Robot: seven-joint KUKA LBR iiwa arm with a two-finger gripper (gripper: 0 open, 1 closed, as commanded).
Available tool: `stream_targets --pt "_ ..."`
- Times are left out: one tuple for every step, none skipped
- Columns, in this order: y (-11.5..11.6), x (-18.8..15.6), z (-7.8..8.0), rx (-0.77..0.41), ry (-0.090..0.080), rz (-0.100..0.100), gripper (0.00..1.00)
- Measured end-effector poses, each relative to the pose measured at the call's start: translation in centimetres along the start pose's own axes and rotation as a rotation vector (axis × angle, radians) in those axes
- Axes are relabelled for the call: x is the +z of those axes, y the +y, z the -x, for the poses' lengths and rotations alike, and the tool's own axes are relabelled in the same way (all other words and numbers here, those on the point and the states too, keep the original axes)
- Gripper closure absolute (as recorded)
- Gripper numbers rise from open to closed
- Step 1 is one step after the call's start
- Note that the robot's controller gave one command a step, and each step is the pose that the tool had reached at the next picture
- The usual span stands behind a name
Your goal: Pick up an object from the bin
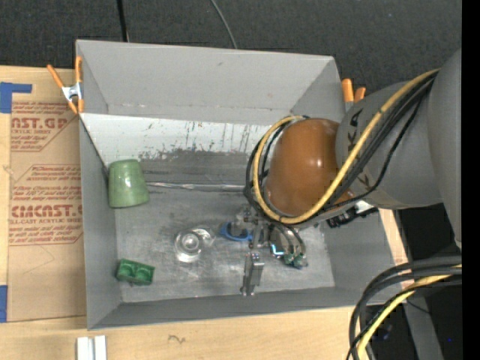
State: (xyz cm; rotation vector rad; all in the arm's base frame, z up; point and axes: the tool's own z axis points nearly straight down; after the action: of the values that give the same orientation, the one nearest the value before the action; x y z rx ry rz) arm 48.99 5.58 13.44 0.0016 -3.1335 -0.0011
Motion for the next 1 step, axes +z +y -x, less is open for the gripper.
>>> stream_targets --pt "-11.16 6.40 5.75 -0.141 -0.014 -0.003 0.00"
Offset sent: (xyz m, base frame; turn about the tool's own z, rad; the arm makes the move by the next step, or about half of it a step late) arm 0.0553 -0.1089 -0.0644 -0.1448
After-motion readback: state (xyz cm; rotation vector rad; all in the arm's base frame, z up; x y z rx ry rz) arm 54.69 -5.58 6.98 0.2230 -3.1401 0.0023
